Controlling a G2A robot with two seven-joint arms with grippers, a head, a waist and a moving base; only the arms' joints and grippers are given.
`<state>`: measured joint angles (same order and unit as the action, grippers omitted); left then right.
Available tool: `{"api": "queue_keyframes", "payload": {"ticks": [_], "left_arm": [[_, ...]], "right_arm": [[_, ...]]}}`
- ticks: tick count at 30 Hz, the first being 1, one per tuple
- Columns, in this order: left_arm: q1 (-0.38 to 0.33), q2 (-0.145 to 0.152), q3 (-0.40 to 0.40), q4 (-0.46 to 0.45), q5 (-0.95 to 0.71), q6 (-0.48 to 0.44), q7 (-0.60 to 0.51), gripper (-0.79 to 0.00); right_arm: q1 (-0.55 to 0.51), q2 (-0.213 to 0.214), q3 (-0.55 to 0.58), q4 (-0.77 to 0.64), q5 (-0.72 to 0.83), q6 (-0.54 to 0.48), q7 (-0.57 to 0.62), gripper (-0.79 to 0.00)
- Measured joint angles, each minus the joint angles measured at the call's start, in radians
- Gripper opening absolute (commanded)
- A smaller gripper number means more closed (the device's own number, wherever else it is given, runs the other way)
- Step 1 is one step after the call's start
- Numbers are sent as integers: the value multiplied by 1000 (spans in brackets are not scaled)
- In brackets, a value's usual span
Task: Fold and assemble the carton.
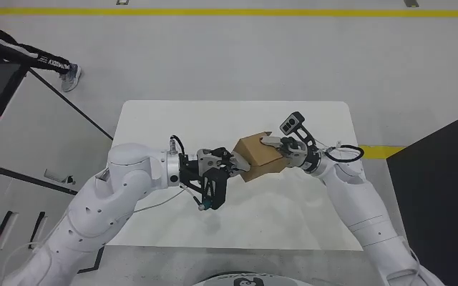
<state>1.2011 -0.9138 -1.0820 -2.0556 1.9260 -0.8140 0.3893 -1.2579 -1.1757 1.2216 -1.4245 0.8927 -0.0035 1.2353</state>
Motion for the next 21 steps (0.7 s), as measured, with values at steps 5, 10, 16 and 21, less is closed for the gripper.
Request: {"api": "queue_keyframes", "payload": {"ticks": [5,10,16,21], "left_arm": [[-6,0,5,4,2,-2,5,-785],[-9,1,10,7,7,-6,9,-785],[-13,2,13,13,8,-5,10,-785],[-16,2,16,18,6,-2,6,-785]], "right_arm": [[3,0,-1,2,-3,2,-7,-785],[5,0,-2,3,-5,6,-15,-785],[7,0,-8,0,-9,10,-19,-785],[8,-1,-17,-3,-17,8,-16,-785]]}}
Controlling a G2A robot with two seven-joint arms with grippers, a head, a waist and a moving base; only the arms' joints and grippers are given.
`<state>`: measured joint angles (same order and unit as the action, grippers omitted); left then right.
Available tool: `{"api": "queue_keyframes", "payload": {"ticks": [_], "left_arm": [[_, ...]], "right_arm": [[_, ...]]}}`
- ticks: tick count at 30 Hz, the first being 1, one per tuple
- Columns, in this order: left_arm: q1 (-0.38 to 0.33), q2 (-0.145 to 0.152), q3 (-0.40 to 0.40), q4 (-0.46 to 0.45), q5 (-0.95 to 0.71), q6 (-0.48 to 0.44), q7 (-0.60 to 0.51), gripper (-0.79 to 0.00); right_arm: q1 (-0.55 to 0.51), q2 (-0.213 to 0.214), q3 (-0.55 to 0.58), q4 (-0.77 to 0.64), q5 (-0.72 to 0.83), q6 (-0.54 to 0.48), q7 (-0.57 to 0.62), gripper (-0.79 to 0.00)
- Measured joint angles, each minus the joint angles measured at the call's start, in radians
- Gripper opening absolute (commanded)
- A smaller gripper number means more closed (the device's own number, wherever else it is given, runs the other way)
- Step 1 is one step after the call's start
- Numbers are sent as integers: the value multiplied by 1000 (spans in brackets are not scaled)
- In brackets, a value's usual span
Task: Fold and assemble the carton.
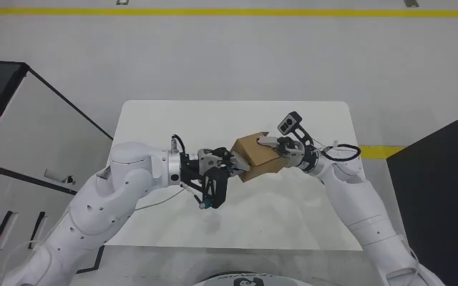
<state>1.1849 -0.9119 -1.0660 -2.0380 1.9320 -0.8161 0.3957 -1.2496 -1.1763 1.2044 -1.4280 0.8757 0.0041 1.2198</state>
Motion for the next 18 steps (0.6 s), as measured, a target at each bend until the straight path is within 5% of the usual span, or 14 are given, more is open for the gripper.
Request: {"api": "queue_keyframes", "payload": {"ticks": [18], "left_arm": [[-16,-1,22,12,0,0,-1,-785]], "right_arm": [[7,-1,-12,2,4,0,17,-785]]}}
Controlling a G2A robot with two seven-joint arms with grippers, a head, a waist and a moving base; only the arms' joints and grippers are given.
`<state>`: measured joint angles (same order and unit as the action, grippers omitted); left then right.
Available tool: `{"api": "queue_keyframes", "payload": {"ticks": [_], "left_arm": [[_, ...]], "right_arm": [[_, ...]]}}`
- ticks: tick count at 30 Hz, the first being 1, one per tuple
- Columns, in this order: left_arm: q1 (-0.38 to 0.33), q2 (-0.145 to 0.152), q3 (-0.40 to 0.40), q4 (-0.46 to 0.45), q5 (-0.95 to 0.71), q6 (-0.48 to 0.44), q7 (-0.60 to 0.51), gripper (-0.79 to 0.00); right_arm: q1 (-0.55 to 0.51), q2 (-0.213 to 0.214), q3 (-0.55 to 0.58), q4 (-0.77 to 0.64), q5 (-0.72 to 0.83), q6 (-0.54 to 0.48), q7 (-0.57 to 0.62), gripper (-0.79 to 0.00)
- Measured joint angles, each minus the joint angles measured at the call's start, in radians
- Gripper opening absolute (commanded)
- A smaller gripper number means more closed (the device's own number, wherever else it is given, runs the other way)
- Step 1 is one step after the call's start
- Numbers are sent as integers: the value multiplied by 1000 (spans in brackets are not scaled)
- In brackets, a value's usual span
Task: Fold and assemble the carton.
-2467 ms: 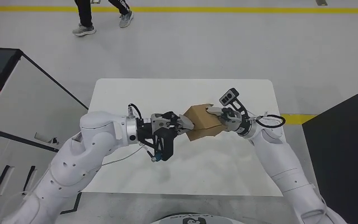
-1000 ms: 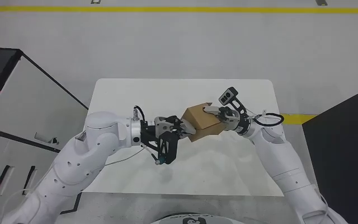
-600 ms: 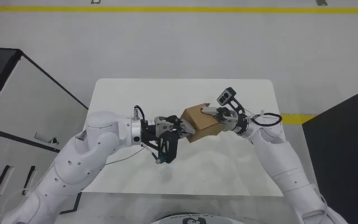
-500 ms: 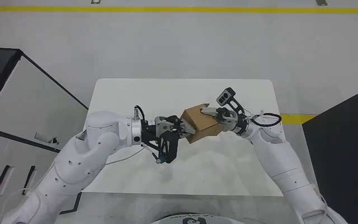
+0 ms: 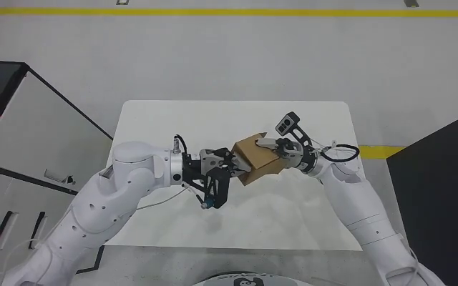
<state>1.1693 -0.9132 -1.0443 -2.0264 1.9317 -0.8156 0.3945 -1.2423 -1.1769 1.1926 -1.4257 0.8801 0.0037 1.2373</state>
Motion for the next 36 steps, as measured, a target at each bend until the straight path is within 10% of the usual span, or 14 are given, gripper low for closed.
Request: {"api": "queue_keyframes", "payload": {"ticks": [29,32,36], "left_arm": [[47,14,-156,40,-171,61,29,-770],[50,15,-161,50,-174,55,26,0],[48,14,-153,56,-172,44,19,0]], "right_arm": [[43,-4,56,164,183,-58,177,-785],[57,-4,58,166,167,-65,167,-785],[58,-4,58,165,164,-67,166,-785]]}}
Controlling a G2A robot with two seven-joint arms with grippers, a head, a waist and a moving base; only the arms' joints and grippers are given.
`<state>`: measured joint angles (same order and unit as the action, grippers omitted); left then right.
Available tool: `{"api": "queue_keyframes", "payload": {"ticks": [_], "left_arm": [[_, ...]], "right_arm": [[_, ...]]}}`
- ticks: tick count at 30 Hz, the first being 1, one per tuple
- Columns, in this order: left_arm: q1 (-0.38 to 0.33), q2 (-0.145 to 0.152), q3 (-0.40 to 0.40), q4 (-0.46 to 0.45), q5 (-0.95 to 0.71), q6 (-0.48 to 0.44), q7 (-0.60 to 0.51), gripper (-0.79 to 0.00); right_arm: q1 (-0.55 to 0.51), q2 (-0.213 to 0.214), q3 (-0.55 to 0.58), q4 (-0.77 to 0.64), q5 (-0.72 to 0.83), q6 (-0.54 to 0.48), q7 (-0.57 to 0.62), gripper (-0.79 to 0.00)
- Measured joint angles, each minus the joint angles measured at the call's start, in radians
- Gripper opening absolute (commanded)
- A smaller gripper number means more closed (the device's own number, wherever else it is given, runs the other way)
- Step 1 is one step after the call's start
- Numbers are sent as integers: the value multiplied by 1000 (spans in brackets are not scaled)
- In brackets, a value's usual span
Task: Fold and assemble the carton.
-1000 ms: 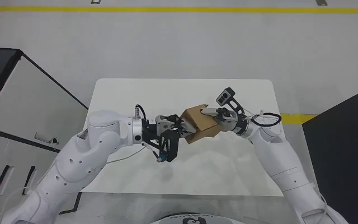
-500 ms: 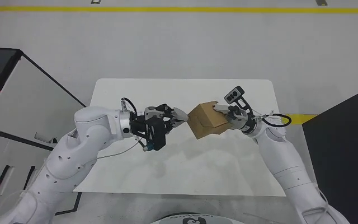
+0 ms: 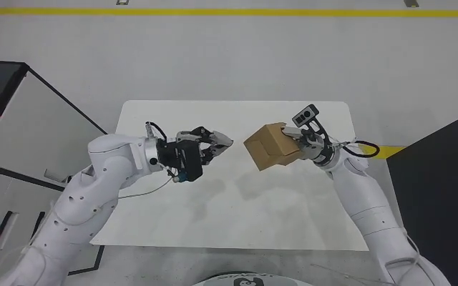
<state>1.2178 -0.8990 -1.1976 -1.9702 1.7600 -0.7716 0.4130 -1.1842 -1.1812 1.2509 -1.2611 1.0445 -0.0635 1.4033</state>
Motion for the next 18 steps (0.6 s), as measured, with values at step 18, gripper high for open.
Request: {"api": "queue_keyframes", "payload": {"ticks": [18], "left_arm": [[35,7,-136,179,-486,-165,-141,0]], "right_arm": [[62,47,116,-137,-538,-334,-36,-785]]}}
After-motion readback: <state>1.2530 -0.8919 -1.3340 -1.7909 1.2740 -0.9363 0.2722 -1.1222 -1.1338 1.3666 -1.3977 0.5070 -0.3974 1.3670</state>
